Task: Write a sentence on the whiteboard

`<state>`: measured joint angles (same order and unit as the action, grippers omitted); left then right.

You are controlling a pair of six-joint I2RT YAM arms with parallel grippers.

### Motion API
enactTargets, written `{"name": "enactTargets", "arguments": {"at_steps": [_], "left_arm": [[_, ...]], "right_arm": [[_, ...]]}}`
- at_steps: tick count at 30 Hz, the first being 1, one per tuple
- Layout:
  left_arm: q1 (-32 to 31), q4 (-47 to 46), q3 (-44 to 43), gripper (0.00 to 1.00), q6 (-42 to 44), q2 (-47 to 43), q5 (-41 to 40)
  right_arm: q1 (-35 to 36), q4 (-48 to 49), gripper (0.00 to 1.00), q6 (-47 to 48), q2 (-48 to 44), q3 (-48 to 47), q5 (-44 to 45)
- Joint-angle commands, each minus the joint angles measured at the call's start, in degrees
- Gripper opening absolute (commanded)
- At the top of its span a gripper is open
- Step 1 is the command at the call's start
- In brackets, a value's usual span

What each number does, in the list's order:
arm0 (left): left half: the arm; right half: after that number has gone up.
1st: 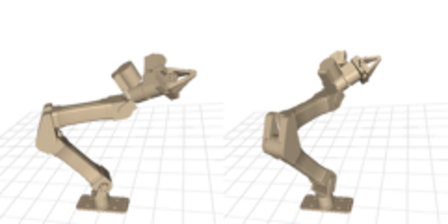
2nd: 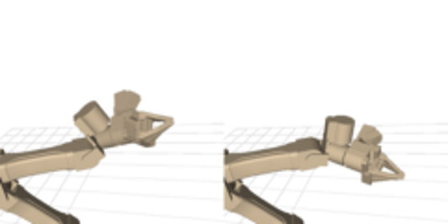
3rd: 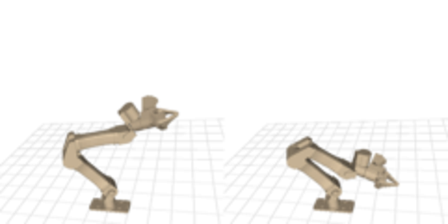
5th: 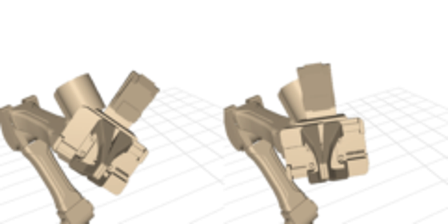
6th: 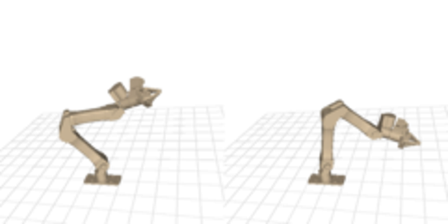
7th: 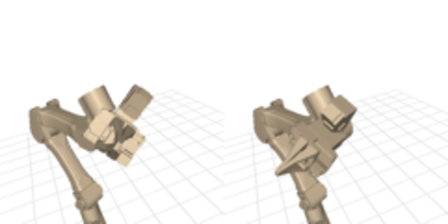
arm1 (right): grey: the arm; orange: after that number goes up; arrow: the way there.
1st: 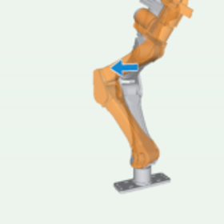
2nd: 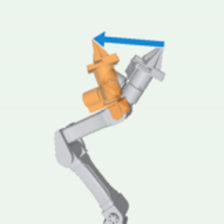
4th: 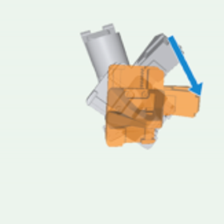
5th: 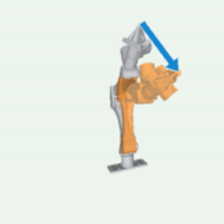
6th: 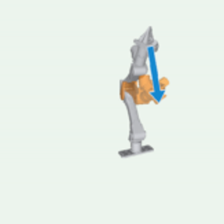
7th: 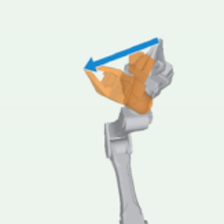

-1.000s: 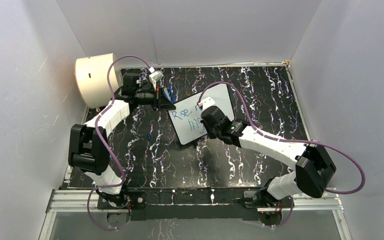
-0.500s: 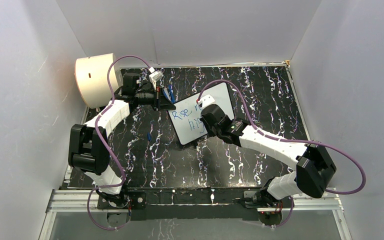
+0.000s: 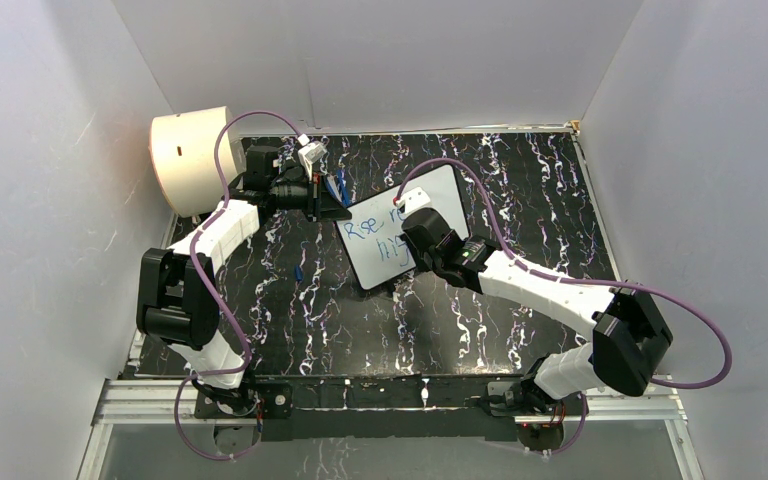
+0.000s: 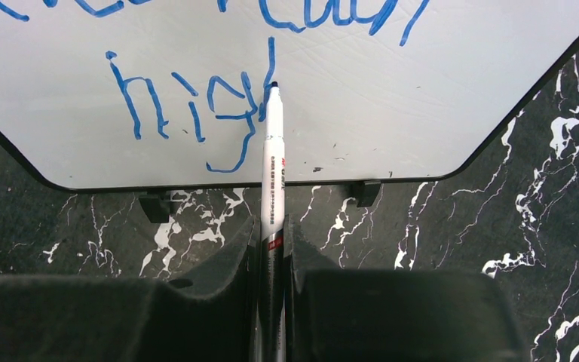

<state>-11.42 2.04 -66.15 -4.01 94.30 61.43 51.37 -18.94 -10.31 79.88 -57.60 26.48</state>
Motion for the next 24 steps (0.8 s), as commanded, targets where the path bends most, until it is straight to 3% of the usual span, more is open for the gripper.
{"name": "enactTargets", "arguments": {"at_steps": [1,24], "left_arm": [[-1.32,2.97,-0.87,0.0,1.28,-0.52,1.06],[-1.29,3.15,-0.97,0.0,1.29,-0.39,0.89]], "right_arm": [[-0.79,5.71,0.0,0.03,-0.69,-2.91,2.29],[-1.72,-0.56,0.0,-4.32,0.14,-0.65,0.99]]}}
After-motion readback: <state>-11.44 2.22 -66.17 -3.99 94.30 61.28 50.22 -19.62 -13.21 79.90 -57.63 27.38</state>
